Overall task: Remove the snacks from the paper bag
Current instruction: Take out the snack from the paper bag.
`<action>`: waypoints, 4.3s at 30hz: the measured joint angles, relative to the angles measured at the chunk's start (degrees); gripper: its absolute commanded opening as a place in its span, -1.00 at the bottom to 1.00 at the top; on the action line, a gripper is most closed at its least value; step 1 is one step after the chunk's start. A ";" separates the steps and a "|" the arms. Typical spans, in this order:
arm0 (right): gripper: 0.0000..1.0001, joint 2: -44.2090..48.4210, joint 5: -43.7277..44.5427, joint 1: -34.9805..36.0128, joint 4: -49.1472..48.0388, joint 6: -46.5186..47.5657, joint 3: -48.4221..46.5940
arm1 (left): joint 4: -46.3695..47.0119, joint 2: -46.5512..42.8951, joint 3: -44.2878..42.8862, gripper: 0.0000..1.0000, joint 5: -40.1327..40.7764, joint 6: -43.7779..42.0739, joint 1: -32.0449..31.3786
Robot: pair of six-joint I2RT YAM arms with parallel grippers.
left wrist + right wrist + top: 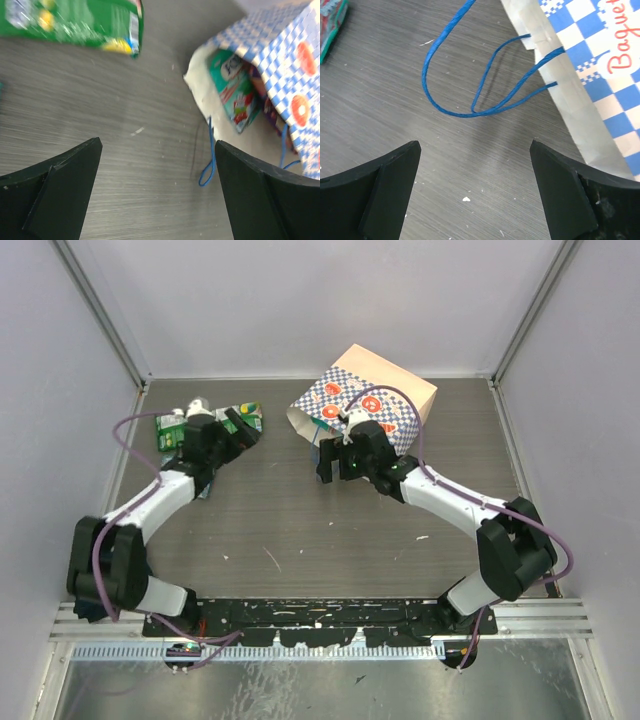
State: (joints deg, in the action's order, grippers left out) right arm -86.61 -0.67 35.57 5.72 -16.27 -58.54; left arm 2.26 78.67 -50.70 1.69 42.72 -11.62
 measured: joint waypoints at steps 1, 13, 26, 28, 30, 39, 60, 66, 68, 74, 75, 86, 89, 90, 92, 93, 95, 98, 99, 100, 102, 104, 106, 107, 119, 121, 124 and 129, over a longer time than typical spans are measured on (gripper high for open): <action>0.94 0.00 0.42 0.09 0.11 0.20 -0.09 | 1.01 2.78 -0.11 0.96 -0.48 0.50 -1.38; 0.77 -5.53 16.26 11.32 7.23 11.89 -13.44 | 10.91 25.88 -10.40 0.96 -11.34 7.80 -5.40; -0.13 -20.74 14.14 9.07 15.34 12.50 -24.81 | 12.74 28.63 -11.15 0.96 -15.89 8.81 -3.96; -0.72 -20.94 12.70 8.76 16.61 11.89 -24.81 | 12.81 28.89 -11.15 0.96 -16.52 8.85 -2.93; -0.98 -20.90 11.61 8.55 16.65 11.32 -24.81 | 12.81 28.96 -11.19 0.96 -16.94 8.83 -2.23; -0.99 -13.81 8.83 6.34 15.39 10.12 -21.81 | 15.04 30.80 -14.69 0.66 -19.19 11.26 -5.57; -0.99 -1.20 -1.38 -2.43 7.72 1.18 -18.82 | 22.49 46.75 -27.82 0.22 -9.68 26.32 -15.69; -0.99 -1.22 -3.02 -2.45 6.23 -0.83 -18.32 | 16.63 49.77 -32.57 0.30 -1.38 25.99 -18.14; -0.99 -1.22 -3.50 -2.43 5.46 -1.92 -18.03 | 14.84 50.42 -33.83 0.31 0.92 25.73 -18.71; -0.99 -1.44 -4.90 -2.58 2.27 -5.75 -16.28 | 12.98 52.54 -38.10 0.31 6.43 26.14 -19.71; -0.99 -1.64 -5.03 -2.54 1.64 -6.51 -15.96 | 12.90 53.35 -39.19 0.31 7.15 26.51 -19.78; -0.99 -3.45 -4.39 1.09 -0.17 -9.88 -14.78 | 14.60 59.39 -46.69 0.29 11.63 28.46 -21.44; -0.99 -3.67 -4.55 1.38 -0.70 -10.49 -14.78 | 14.82 59.89 -47.34 0.20 12.63 28.46 -21.99; -0.99 -3.67 -4.61 1.49 -0.94 -10.69 -14.78 | 14.84 60.00 -47.45 0.16 12.98 28.48 -22.16; -0.99 -3.67 -4.74 1.68 -1.18 -10.88 -14.78 | 15.04 60.30 -47.50 0.02 13.97 28.52 -22.60; -0.99 -3.67 -4.79 1.79 -1.33 -10.93 -14.78 | 15.23 60.50 -47.52 -0.08 14.49 28.57 -22.82; -0.99 -3.69 -4.81 1.97 -1.38 -10.97 -14.78 | 15.80 61.00 -47.54 -0.30 15.21 28.50 -23.19; -0.99 -3.80 -5.42 1.99 -1.44 -11.13 -14.78 | 16.76 62.14 -47.84 -0.71 15.65 28.48 -23.47; -0.99 -3.80 -5.73 1.99 -1.44 -11.17 -14.78 | 17.14 62.55 -47.93 -0.94 15.67 28.28 -23.50; -0.99 -3.80 -6.03 2.10 -1.51 -11.19 -14.78 | 17.64 62.82 -47.93 -1.00 15.69 28.41 -23.52; -0.99 -3.80 -6.36 2.32 -1.84 -11.15 -14.78 | 18.25 63.06 -47.93 -1.00 15.52 28.17 -23.52; -0.99 -3.80 -6.47 2.45 -1.90 -11.08 -14.73 | 18.73 63.06 -47.82 -1.00 15.50 27.96 -23.50; -0.99 -3.80 -6.47 2.47 -2.03 -10.99 -14.60 | 19.89 63.06 -47.06 -1.00 15.30 27.91 -23.19; -0.99 -3.78 -6.47 2.49 -2.16 -10.88 -14.51 | 20.96 62.97 -46.29 -1.00 15.08 27.91 -23.04; -0.99 -3.78 -7.37 0.04 -3.34 -10.67 -13.81 | 28.81 54.73 -30.47 -1.00 12.35 26.40 -21.77; -0.99 -3.78 -7.30 -0.74 -3.65 -10.69 -13.81 | 29.55 52.70 -27.15 -1.00 12.17 26.21 -21.73; -0.99 -3.78 -6.91 -1.66 -4.20 -10.80 -13.81 | 30.27 49.94 -23.19 -1.00 11.78 25.31 -21.64; -0.99 -3.80 -5.38 -2.49 -4.44 -10.86 -13.84 | 30.51 44.78 -17.25 -1.00 10.95 23.52 -21.64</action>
State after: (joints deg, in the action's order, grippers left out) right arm -90.41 -6.04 33.08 1.28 -27.14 -72.38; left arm 32.77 123.46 -67.94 12.64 66.24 -33.26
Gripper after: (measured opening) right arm 0.046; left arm 0.008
